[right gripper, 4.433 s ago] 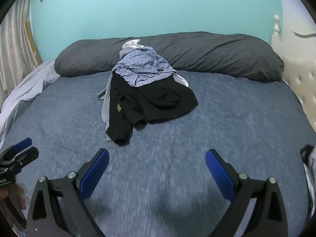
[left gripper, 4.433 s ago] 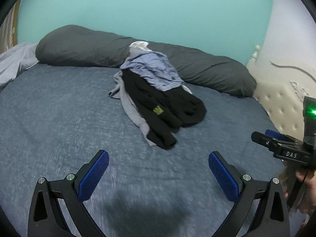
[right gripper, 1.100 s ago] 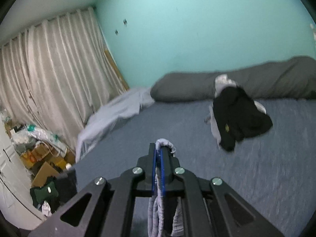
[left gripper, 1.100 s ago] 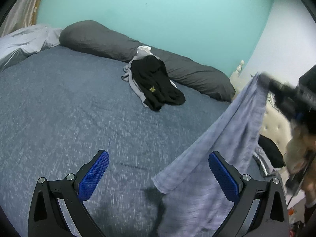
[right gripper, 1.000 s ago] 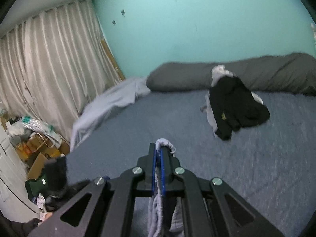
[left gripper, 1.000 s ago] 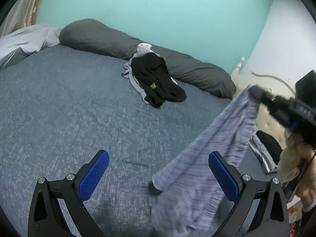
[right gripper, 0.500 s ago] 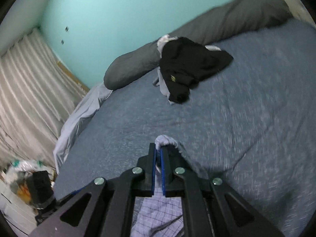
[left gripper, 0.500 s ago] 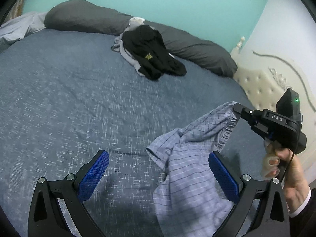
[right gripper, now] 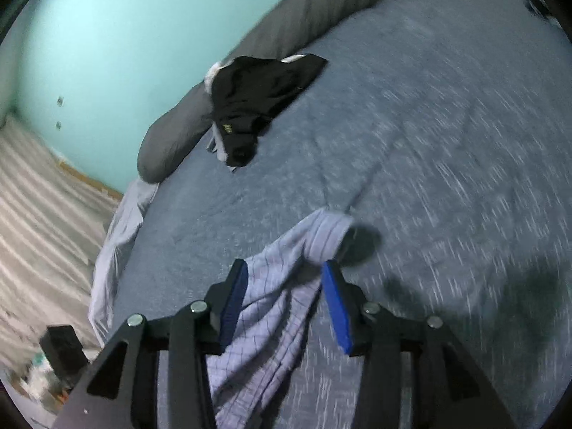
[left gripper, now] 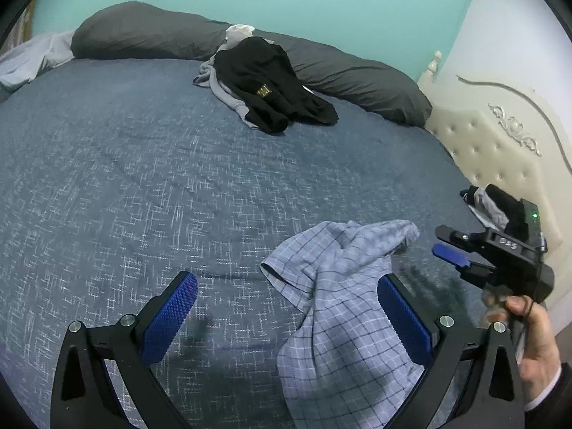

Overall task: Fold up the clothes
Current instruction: 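Lower the plaid shorts onto the open bed and release the right tool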

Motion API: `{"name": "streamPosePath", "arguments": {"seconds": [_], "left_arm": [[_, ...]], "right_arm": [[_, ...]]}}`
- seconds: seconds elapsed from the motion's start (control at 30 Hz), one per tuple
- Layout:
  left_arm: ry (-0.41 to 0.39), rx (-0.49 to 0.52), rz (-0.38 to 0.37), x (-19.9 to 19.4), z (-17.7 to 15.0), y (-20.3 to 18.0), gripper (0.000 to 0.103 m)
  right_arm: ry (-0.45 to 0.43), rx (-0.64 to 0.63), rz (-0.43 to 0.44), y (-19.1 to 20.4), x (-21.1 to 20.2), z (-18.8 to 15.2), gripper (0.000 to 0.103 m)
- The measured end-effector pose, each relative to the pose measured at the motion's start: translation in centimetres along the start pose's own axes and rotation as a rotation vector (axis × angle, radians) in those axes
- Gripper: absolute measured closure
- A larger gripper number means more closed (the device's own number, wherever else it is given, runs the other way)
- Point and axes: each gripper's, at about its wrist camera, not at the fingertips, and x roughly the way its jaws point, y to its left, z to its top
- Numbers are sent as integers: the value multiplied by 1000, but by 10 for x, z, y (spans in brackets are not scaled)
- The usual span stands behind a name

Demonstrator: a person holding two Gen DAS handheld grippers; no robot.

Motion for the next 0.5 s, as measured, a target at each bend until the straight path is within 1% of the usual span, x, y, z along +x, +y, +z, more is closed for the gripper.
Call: {"name": "streamPosePath", "arguments": {"seconds": [0.07,0.2,0.37,0.5], "left_arm": [[8,-4,-1,2,-1,1,0],[6,1,9,-1,-2,3,0],[7,-13,20,-13,-4,11,0],[0,-2,39,-26,-8,16,0]], "right_arm": [[25,18,4,-3,-1,-3,59],[40,5,-32,-4,-8,-11,59],[83,0,13,1,-11,-31,59],[175,19,6,-1,-8,-61,59]]}}
